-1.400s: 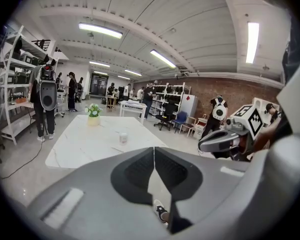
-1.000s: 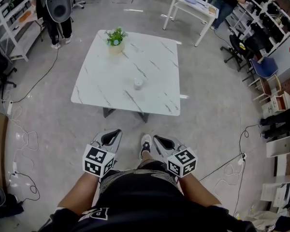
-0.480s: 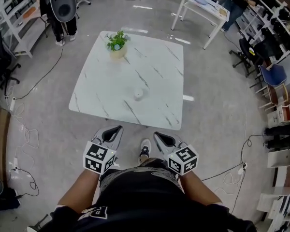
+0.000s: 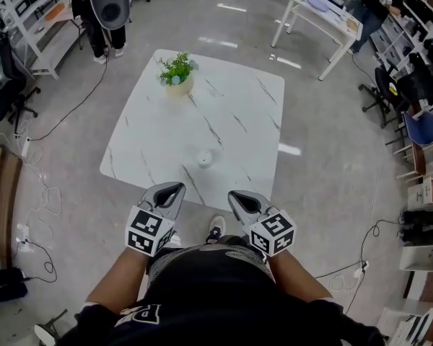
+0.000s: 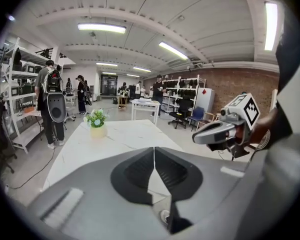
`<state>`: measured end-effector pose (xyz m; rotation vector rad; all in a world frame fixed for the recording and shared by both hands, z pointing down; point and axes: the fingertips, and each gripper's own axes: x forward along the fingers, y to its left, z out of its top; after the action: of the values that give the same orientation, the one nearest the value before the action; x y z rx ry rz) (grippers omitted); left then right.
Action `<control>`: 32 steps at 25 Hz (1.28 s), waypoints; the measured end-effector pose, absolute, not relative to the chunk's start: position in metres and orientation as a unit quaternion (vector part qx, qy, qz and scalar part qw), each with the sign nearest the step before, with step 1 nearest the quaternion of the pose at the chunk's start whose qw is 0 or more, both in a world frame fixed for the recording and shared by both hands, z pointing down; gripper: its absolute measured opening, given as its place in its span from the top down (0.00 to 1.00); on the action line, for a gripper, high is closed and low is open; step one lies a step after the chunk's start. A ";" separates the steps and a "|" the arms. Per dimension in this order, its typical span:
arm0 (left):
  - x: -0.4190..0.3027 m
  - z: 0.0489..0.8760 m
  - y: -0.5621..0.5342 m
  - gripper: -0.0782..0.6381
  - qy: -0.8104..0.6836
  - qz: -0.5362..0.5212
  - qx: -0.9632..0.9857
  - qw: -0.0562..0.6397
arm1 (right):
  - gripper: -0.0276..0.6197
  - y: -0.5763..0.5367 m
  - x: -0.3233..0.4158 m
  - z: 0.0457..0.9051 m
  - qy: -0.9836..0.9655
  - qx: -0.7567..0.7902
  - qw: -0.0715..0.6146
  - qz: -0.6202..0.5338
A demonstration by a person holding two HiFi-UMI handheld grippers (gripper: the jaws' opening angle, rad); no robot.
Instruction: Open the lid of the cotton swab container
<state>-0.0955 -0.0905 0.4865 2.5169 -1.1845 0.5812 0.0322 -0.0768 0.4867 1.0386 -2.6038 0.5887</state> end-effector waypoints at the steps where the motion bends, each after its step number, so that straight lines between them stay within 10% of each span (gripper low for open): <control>1: -0.093 0.488 -0.097 0.81 -0.414 0.204 0.875 0.148 | 0.96 -0.084 0.034 0.487 -0.902 0.354 0.137 0.203; 32: -0.093 0.519 -0.180 0.69 -0.368 0.264 0.886 0.098 | 0.96 -0.166 0.023 0.513 -0.895 0.359 0.150 0.217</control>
<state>-0.0925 -0.1795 0.5191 2.6224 -1.0893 0.7823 0.0226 -0.1660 0.5129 1.0299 -2.5717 0.6242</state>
